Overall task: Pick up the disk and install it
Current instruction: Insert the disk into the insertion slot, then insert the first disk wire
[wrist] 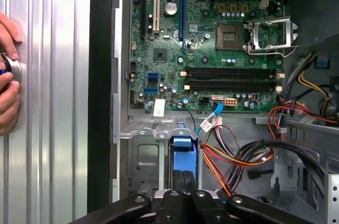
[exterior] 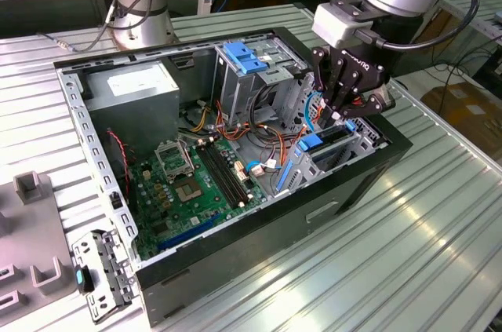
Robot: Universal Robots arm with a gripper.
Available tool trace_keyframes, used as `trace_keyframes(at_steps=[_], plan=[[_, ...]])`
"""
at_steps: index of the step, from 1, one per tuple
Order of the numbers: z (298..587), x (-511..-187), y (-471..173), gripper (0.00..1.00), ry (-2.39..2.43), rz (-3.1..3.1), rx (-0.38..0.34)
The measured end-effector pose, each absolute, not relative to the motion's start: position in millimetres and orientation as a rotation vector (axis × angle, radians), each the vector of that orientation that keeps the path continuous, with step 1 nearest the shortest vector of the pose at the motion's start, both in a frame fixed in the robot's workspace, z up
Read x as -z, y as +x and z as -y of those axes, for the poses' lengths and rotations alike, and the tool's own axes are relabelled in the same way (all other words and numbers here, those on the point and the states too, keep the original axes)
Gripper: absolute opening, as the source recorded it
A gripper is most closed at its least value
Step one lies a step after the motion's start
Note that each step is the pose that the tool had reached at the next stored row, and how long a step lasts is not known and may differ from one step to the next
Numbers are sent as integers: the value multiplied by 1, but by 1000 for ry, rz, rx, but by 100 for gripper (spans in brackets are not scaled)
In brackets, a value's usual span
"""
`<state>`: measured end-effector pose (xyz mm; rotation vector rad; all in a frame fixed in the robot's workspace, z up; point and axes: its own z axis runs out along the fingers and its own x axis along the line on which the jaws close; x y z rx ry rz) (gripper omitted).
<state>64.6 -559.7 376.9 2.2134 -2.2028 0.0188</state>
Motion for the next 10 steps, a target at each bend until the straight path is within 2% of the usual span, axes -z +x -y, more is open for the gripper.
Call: trace_keyframes(at_steps=[10], plan=[[560,-376,65,11,2214,2203,-19]])
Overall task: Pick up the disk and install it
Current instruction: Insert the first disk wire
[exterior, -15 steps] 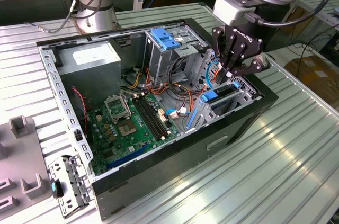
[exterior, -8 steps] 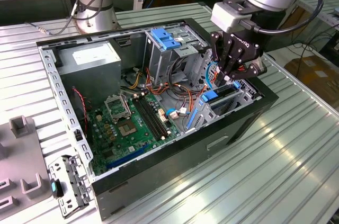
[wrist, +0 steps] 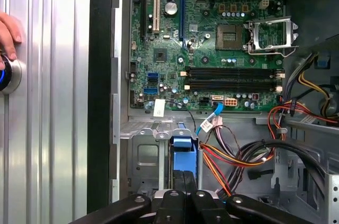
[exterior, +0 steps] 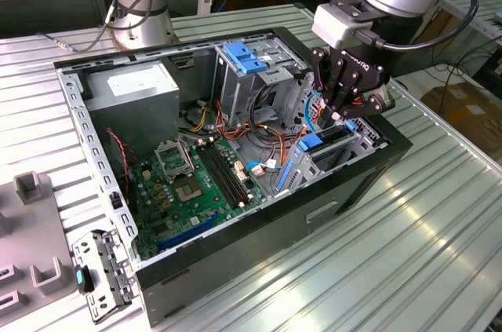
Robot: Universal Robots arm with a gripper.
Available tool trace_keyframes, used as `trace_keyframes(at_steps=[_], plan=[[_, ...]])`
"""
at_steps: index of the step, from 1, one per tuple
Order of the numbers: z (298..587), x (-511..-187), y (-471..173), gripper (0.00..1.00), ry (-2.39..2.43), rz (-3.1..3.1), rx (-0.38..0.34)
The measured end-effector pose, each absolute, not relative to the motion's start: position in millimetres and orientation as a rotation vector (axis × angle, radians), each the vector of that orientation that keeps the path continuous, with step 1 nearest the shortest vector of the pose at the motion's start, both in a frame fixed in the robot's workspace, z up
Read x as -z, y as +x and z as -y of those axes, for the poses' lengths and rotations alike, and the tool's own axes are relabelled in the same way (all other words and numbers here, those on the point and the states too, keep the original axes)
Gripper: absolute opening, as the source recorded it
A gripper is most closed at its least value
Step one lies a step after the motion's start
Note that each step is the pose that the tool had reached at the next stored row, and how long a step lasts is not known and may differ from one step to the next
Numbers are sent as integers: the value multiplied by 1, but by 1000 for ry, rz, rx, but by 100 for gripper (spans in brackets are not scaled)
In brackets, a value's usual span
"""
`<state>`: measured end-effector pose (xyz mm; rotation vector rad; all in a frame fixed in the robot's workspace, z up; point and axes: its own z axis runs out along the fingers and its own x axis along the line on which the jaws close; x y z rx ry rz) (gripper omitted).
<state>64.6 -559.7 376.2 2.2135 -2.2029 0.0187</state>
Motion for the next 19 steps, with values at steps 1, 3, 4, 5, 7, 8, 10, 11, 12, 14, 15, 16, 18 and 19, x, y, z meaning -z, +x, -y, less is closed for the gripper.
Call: trace_keyframes(at_steps=[1,3,4,5,7,8,10,11,12,14,15,16,18,19], plan=[[560,-376,65,11,2213,2203,-19],[560,-376,65,11,2214,2203,-19],[560,-376,66,11,2214,2203,-19],[560,-376,69,11,2214,2203,-19],[560,-376,75,11,2214,2203,-19],[560,-376,78,11,2214,2203,-19],[560,-376,88,11,2214,2203,-19],[560,-376,93,11,2214,2203,-19],[560,-375,98,11,2214,2203,-19],[560,-375,107,11,2214,2203,-19],[560,-375,114,11,2214,2203,-19],[559,-375,119,11,2216,2200,-19],[559,-375,121,11,2262,2153,-20],[559,-375,121,11,2281,2133,-20]])
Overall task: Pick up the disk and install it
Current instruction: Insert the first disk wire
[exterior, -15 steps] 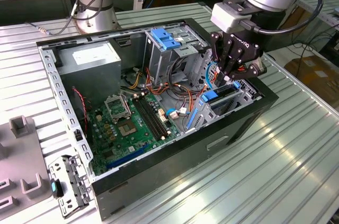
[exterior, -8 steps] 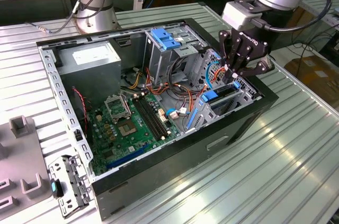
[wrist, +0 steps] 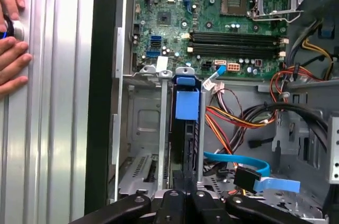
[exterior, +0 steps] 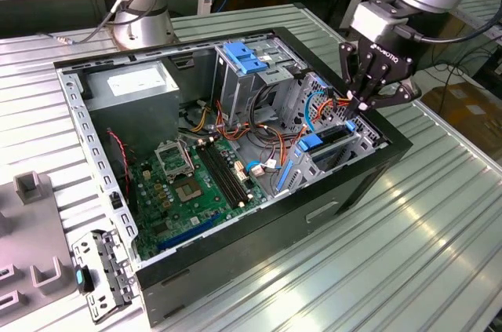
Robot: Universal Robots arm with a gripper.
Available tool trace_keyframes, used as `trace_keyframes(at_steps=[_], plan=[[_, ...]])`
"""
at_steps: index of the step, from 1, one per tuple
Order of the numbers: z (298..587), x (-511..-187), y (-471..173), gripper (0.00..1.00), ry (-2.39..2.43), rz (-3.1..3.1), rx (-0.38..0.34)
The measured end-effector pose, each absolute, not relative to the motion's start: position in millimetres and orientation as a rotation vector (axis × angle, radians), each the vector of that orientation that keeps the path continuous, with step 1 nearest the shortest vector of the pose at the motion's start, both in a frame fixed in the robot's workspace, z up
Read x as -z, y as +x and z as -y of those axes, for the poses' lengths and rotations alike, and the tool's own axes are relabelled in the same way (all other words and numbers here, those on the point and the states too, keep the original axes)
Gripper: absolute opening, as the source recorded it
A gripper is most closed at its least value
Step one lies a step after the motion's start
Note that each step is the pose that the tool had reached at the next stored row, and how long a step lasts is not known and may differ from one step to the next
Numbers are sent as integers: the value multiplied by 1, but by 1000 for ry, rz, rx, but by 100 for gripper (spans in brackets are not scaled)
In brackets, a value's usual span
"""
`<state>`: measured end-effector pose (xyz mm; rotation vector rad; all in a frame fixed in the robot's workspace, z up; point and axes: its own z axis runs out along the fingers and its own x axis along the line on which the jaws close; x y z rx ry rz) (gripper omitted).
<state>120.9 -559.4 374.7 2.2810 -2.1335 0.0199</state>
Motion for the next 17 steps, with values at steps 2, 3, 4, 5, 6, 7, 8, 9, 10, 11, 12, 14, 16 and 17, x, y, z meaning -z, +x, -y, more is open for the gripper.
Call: trace_keyframes(at_steps=[2,3,4,5,6,7,8,9,10,11,12,14,16,17], plan=[[559,-375,121,11,2332,2078,-20],[559,-374,123,11,2339,2070,-20],[559,-374,125,11,2341,2068,-20],[558,-375,127,11,2342,2067,-20],[557,-375,128,11,2343,2065,-19],[556,-375,130,11,2344,2063,-18],[556,-375,131,11,2344,2062,-17],[555,-376,133,11,2344,2061,-17],[553,-376,134,11,2344,2061,-16],[549,-376,137,11,2343,2060,-14],[545,-376,138,11,2343,2060,-14],[538,-376,144,11,2342,2059,-11],[536,-376,149,11,2353,2045,-10],[536,-376,150,11,2368,2028,-10]])
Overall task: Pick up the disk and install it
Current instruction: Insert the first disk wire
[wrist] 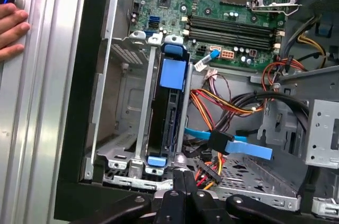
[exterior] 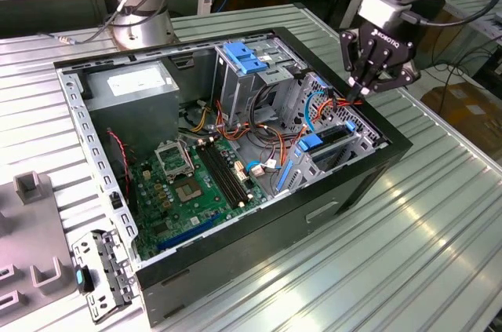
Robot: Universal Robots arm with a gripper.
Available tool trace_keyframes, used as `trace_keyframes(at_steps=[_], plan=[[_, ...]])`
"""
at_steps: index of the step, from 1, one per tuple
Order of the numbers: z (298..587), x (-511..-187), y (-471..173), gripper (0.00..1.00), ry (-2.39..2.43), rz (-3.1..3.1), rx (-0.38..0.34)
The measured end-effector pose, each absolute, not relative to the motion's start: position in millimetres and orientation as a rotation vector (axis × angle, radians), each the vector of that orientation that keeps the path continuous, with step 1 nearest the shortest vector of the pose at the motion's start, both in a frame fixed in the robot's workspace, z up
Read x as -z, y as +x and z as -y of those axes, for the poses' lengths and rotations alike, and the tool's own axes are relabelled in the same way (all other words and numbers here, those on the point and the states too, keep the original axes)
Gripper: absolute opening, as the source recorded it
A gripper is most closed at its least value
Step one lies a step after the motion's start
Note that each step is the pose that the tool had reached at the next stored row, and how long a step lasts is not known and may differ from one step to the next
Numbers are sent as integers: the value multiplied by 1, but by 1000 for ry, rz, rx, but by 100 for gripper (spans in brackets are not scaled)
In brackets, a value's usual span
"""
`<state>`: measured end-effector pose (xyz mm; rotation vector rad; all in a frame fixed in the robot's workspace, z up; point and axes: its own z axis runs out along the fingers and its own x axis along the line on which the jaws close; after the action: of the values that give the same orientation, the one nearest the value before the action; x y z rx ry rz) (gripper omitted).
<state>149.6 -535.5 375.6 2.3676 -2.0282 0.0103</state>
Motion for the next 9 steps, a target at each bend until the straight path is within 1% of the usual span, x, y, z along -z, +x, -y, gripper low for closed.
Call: trace_keyframes(at_steps=[9], plan=[[535,-375,152,11,2534,1817,-14]])
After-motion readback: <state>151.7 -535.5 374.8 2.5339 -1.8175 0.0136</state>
